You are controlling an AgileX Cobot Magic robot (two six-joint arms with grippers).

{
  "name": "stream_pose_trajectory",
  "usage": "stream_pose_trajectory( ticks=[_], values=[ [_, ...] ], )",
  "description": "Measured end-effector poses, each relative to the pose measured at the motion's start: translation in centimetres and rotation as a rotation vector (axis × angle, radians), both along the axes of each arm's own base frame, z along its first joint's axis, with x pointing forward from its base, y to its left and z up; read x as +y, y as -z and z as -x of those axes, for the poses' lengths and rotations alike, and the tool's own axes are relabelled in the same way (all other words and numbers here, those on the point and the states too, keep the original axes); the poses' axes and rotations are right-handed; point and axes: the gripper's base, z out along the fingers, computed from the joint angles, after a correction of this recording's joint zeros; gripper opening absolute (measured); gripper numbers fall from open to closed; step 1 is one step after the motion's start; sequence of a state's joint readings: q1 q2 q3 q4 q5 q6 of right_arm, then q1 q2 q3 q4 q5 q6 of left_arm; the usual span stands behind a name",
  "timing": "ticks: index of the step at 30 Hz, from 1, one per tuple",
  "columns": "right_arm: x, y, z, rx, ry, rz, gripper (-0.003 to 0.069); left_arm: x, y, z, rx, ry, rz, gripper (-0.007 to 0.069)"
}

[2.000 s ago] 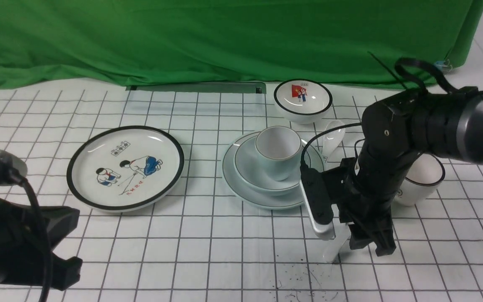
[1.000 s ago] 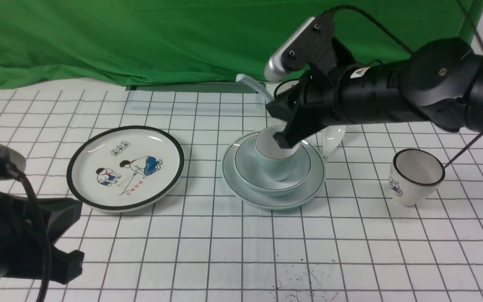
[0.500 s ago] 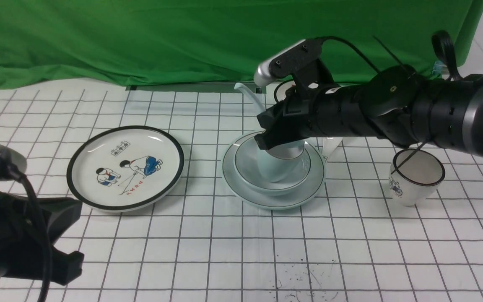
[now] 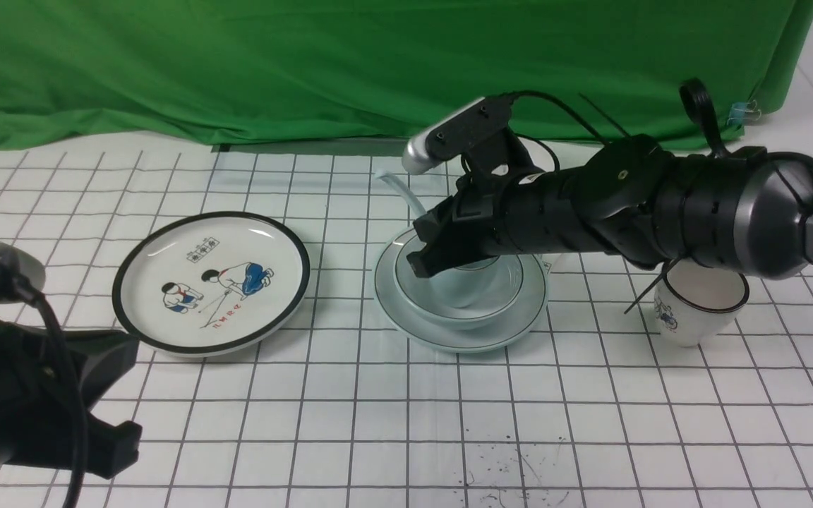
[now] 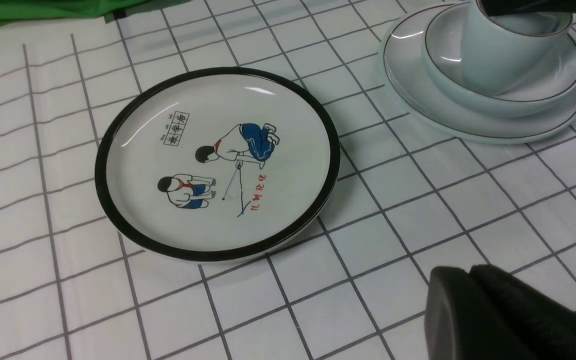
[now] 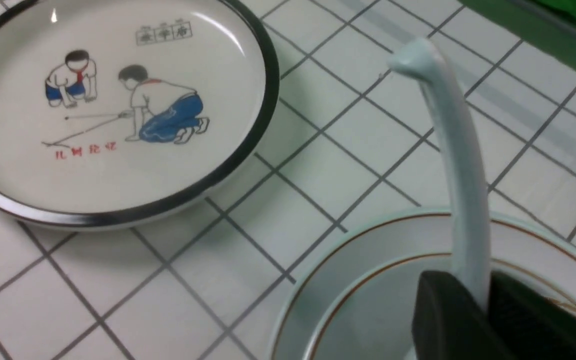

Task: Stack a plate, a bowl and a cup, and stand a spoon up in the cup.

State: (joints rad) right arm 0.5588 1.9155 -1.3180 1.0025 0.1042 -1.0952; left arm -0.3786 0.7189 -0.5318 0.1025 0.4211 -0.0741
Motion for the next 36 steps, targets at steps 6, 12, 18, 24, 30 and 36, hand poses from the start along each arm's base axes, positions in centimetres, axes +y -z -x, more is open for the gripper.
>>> stream_pose_trajectory(
  ticks=[6, 12, 18, 24, 30, 36],
  values=[
    [0.2, -0.1, 0.0, 0.002, 0.014, -0.013, 0.0148, 0.0, 0.0, 0.0, 0.0, 0.0, 0.0, -0.0029],
    [0.2, -0.1, 0.0, 0.012, 0.026, -0.024, 0.029, 0.0, 0.0, 0.0, -0.001, 0.001, -0.002, -0.0029],
    [-0.7, -4.3, 2.6, -0.039, -0.16, 0.091, 0.0165, 0.8, -1.5, 1.8, -0.126, 0.024, -0.01, -0.0029],
    [-5.3, -12.8, 7.9, -0.114, -0.149, 0.253, 0.0031, 2.0, -3.8, 4.3, -0.356, 0.026, -0.023, -0.0029],
    [-11.7, -18.9, 14.1, -0.147, 0.055, 0.366, 0.0012, 2.5, -4.3, 5.2, -0.42, 0.022, -0.034, -0.0029],
    [-16.9, -17.2, 21.7, -0.193, 0.166, 0.256, 0.0012, 2.5, -4.3, 5.2, -0.421, 0.022, -0.037, -0.0029]
  ],
)
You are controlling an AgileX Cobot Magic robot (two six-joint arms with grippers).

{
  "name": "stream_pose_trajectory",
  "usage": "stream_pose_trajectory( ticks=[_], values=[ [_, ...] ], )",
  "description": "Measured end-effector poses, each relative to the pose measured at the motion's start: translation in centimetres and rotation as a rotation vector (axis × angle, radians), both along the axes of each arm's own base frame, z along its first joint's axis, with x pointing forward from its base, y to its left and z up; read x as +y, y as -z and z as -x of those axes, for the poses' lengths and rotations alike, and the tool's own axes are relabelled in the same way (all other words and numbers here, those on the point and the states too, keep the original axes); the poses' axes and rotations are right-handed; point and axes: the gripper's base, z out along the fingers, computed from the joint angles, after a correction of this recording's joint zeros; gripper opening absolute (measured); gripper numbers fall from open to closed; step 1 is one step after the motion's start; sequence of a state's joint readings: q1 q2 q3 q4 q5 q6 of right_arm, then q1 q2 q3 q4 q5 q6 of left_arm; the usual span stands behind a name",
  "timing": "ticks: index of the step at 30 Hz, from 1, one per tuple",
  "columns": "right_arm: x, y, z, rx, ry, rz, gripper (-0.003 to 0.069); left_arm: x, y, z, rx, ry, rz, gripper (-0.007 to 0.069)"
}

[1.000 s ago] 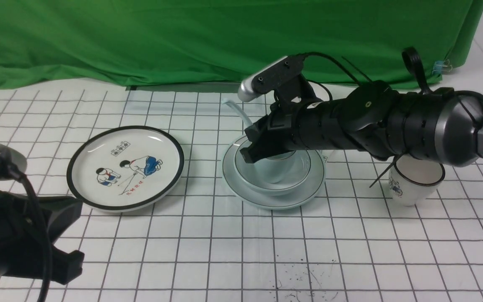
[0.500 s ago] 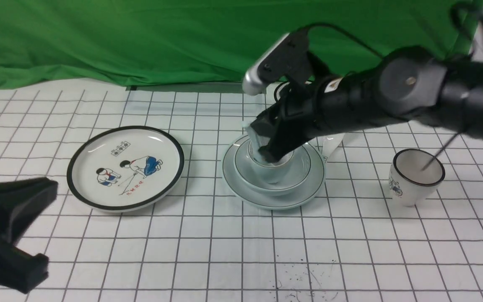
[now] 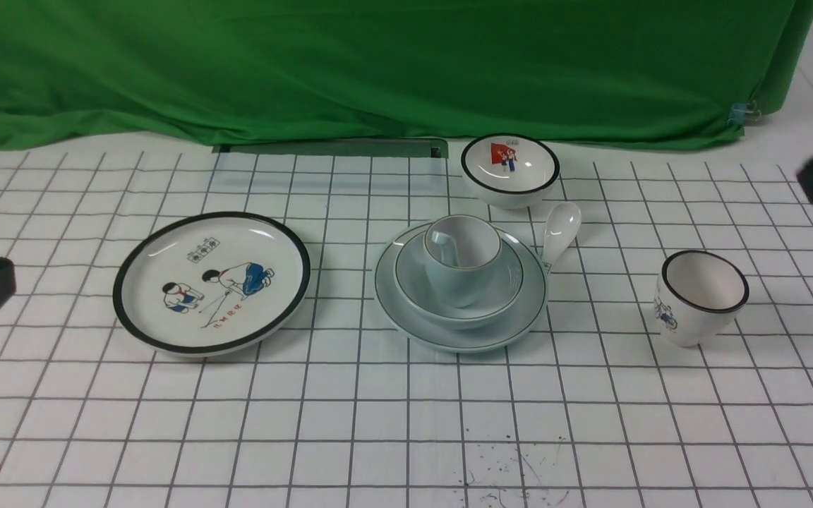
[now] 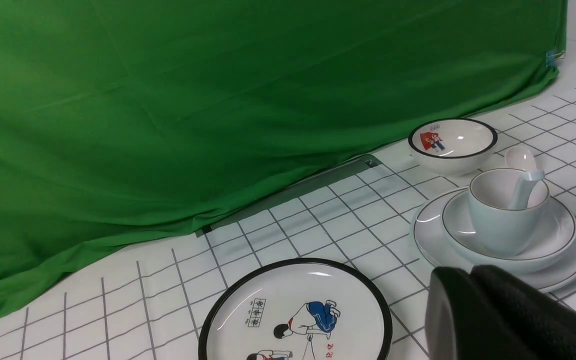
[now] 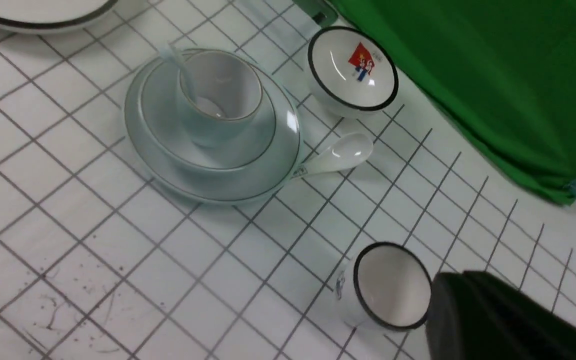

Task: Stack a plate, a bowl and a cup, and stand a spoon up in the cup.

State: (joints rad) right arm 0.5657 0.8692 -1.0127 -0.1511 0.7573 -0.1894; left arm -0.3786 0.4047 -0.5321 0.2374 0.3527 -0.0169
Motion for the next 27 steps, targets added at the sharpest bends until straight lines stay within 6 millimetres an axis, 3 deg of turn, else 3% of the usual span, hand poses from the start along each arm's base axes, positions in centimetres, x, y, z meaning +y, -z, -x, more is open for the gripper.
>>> stream_pose_trajectory(
  ticks=[1, 4, 5, 7, 9, 11, 12, 13, 16, 20, 27],
  values=[
    [-0.1, 0.1, 0.2, -0.013, -0.003, -0.009, 0.0012, 0.0, 0.0, 0.0, 0.0, 0.0, 0.0, -0.0029],
    [-2.0, 4.6, 3.7, -0.126, -0.031, -0.103, 0.0013, 0.0, 0.0, 0.0, 0.0, 0.0, 0.0, -0.0029],
    [-1.9, 4.5, 3.7, -0.136, -0.033, -0.112, 0.0013, 0.0, 0.0, 0.0, 0.0, 0.0, 0.0, -0.0029],
    [-2.4, 8.0, 5.2, -0.234, -0.072, -0.193, 0.0013, 0.0, 0.0, 0.0, 0.0, 0.0, 0.0, -0.0029],
    [-2.4, 9.4, 5.5, -0.286, -0.098, -0.231, 0.0015, 0.0, 0.0, 0.0, 0.0, 0.0, 0.0, -0.0029],
    [-2.2, 12.8, 6.0, -0.325, -0.136, -0.269, 0.0025, 0.0, 0.0, 0.0, 0.0, 0.0, 0.0, -0.0029],
    [-2.2, 13.4, 6.1, -0.338, -0.146, -0.282, 0.0028, 0.0, 0.0, 0.0, 0.0, 0.0, 0.0, -0.0029],
    [-2.2, 13.7, 6.1, -0.329, -0.145, -0.278, 0.0028, 0.0, 0.0, 0.0, 0.0, 0.0, 0.0, -0.0029],
    [-2.3, 17.7, 6.5, -0.271, -0.158, -0.258, 0.0038, 0.0, 0.0, 0.0, 0.0, 0.0, 0.0, -0.0029],
    [-2.6, 20.7, 7.0, -0.181, -0.139, -0.25, 0.0023, 0.0, 0.0, 0.0, 0.0, 0.0, 0.0, -0.0029],
    [-3.1, 20.8, 7.3, -0.147, -0.038, -0.381, 0.001, 0.0, 0.0, 0.0, -0.001, 0.0, -0.001, -0.0029]
  ],
)
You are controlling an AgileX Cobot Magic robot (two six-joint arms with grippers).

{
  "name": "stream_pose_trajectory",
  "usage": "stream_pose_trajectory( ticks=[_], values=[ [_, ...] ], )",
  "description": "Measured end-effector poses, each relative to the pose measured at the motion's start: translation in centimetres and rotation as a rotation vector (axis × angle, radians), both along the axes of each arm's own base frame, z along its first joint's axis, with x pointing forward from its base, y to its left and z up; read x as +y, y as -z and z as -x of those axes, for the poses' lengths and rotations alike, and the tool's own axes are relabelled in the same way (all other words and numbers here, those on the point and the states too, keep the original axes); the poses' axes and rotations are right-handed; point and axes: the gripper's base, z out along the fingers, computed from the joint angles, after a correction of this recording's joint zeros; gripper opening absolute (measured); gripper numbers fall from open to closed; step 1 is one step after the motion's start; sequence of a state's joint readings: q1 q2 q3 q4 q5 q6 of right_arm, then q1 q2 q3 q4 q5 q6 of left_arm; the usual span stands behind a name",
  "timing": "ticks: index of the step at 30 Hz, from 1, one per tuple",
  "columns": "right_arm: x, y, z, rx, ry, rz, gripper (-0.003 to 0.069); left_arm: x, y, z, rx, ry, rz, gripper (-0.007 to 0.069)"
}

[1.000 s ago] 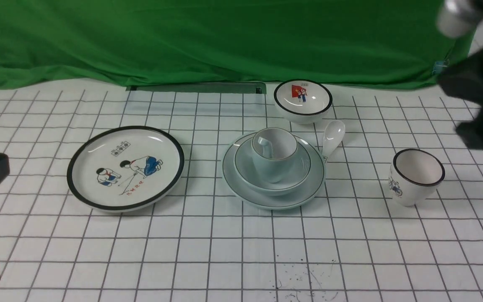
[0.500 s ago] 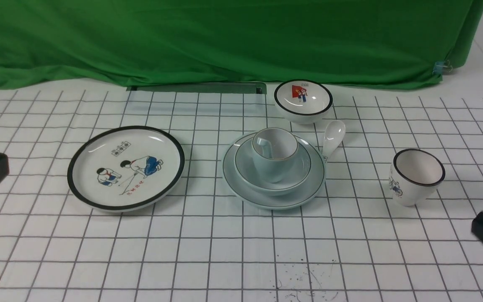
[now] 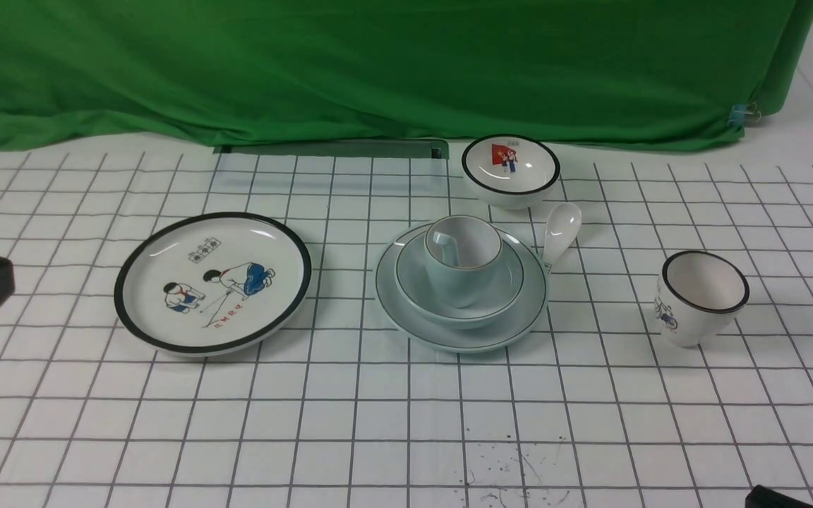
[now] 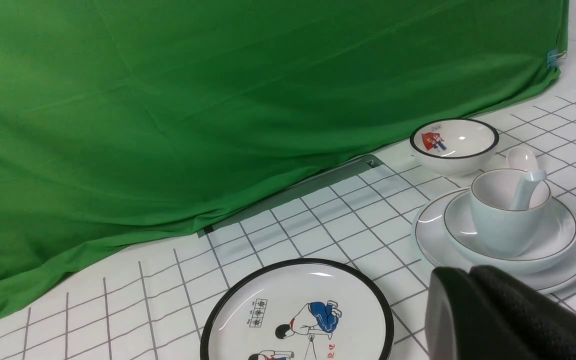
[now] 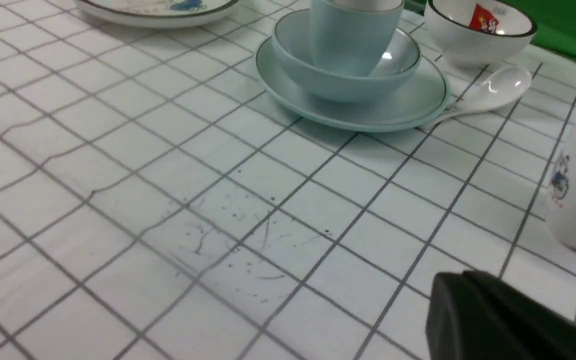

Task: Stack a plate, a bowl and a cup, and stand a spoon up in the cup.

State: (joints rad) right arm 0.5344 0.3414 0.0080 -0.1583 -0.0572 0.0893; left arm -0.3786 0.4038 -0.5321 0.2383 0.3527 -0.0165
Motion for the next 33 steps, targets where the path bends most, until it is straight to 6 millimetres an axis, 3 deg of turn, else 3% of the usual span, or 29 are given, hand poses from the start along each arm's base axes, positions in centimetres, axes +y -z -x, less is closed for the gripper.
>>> stream_pose_trajectory(
  ticks=[9, 14, 18, 33],
  values=[
    [-2.9, -1.5, 0.7, -0.173, 0.347, -0.128, 0.0013, 0.0, 0.0, 0.0, 0.0, 0.0, 0.0, -0.0029],
    [-4.0, -0.8, 1.4, -0.123, 0.517, -0.172, 0.0013, 0.0, 0.0, 0.0, 0.0, 0.0, 0.0, -0.0029],
    [-4.1, -0.1, 1.6, -0.048, 0.539, -0.151, 0.0013, 0.0, 0.0, 0.0, 0.002, 0.001, 0.004, -0.0029],
    [-4.0, 0.0, 1.6, -0.036, 0.515, -0.137, 0.0041, 0.0, 0.0, 0.0, 0.001, 0.001, 0.004, -0.0029]
  ],
)
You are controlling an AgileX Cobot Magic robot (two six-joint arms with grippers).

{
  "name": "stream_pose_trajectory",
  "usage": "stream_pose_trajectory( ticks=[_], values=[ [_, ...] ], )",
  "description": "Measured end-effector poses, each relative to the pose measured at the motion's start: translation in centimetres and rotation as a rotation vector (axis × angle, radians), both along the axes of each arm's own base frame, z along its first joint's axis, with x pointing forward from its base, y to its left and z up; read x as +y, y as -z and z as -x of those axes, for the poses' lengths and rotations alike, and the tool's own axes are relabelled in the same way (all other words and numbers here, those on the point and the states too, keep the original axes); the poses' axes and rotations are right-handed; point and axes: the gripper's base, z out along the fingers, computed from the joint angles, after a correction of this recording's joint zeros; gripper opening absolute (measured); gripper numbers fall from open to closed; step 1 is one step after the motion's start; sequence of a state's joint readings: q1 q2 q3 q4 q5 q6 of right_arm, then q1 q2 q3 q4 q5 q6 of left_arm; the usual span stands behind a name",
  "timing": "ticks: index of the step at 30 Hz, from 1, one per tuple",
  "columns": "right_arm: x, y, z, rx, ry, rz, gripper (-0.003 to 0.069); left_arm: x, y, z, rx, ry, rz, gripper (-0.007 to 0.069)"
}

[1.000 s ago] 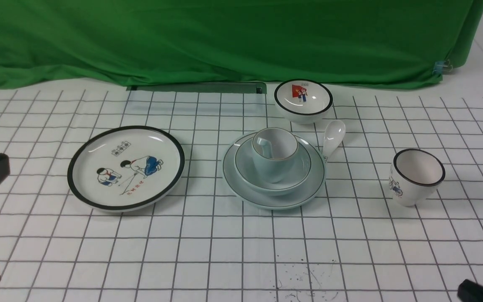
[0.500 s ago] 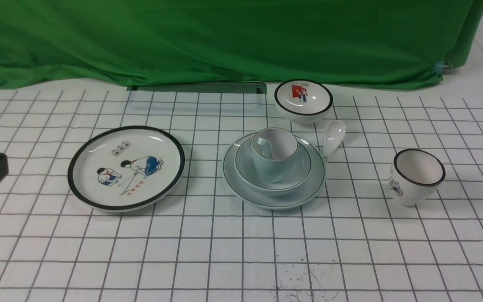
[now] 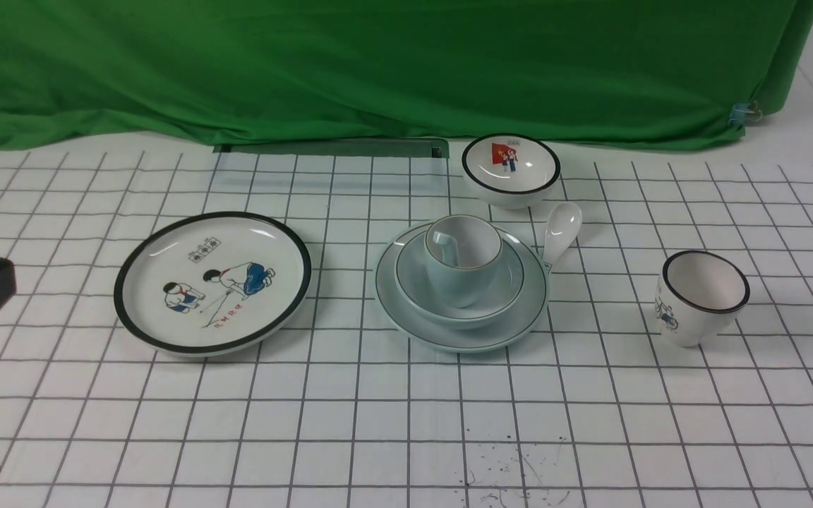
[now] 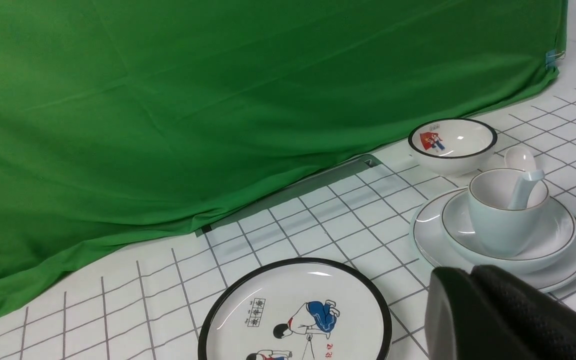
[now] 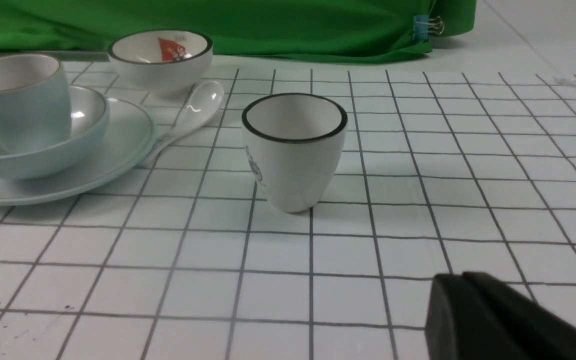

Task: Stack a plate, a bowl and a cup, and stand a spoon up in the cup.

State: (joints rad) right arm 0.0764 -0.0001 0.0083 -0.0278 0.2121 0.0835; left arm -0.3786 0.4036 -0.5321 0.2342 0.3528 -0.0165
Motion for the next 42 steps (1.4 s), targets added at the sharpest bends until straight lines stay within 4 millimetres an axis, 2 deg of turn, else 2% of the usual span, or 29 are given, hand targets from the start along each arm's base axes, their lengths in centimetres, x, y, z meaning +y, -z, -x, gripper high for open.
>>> stream_pose_trajectory(
  ticks=[10, 14, 15, 17, 18, 20, 21, 22, 23, 24, 27, 32, 42],
  values=[
    [0.0, 0.0, 0.0, 0.0, 0.0, -0.001, 0.0078, 0.0, 0.0, 0.0, 0.0, 0.0, 0.0, -0.0029],
    [0.0, 0.0, 0.0, 0.001, 0.0, -0.001, 0.0087, 0.0, 0.7, 0.2, -0.046, 0.014, 0.019, -0.0029],
    [0.0, 0.0, 0.0, 0.001, 0.0, -0.001, 0.009, 0.0, 2.0, 0.6, -0.074, 0.018, 0.073, -0.0029],
    [0.0, 0.0, 0.0, 0.001, 0.0, -0.001, 0.0092, 0.2, 2.8, 0.9, -0.083, 0.006, 0.09, -0.0029],
    [0.0, 0.0, 0.0, 0.001, 0.0, -0.001, 0.0096, 0.6, 4.3, 1.5, -0.089, -0.024, 0.123, -0.0029],
    [0.0, 0.0, 0.0, 0.002, 0.0, -0.001, 0.0099, 0.9, 5.4, 2.0, -0.103, -0.049, 0.151, -0.0029],
    [0.0, 0.0, 0.0, 0.003, 0.0, -0.001, 0.0104, 1.3, 7.0, 2.6, -0.12, -0.09, 0.185, -0.0029],
    [0.0, 0.0, 0.0, 0.003, 0.0, -0.001, 0.0104, 1.3, 7.2, 2.7, -0.124, -0.09, 0.186, -0.0029],
    [0.0, 0.0, 0.0, 0.003, 0.0, -0.001, 0.0109, 1.6, 8.7, 3.0, -0.131, -0.129, 0.2, -0.0029],
    [0.0, 0.0, 0.0, 0.005, 0.001, -0.001, 0.0112, 1.8, 10.5, 3.0, -0.105, -0.16, 0.205, -0.0029],
    [0.0, 0.1, 0.0, 0.007, 0.001, 0.0, 0.0121, 2.0, 13.1, 2.6, -0.033, -0.223, 0.213, -0.0029],
    [0.0, 0.1, 0.0, 0.008, 0.001, 0.0, 0.0127, 2.0, 14.5, 2.7, 0.089, -0.251, 0.236, -0.0029],
    [0.0, 0.1, 0.0, 0.007, 0.001, 0.0, 0.0144, 2.0, 14.5, 2.7, 0.092, -0.243, 0.206, -0.0029]
  ],
)
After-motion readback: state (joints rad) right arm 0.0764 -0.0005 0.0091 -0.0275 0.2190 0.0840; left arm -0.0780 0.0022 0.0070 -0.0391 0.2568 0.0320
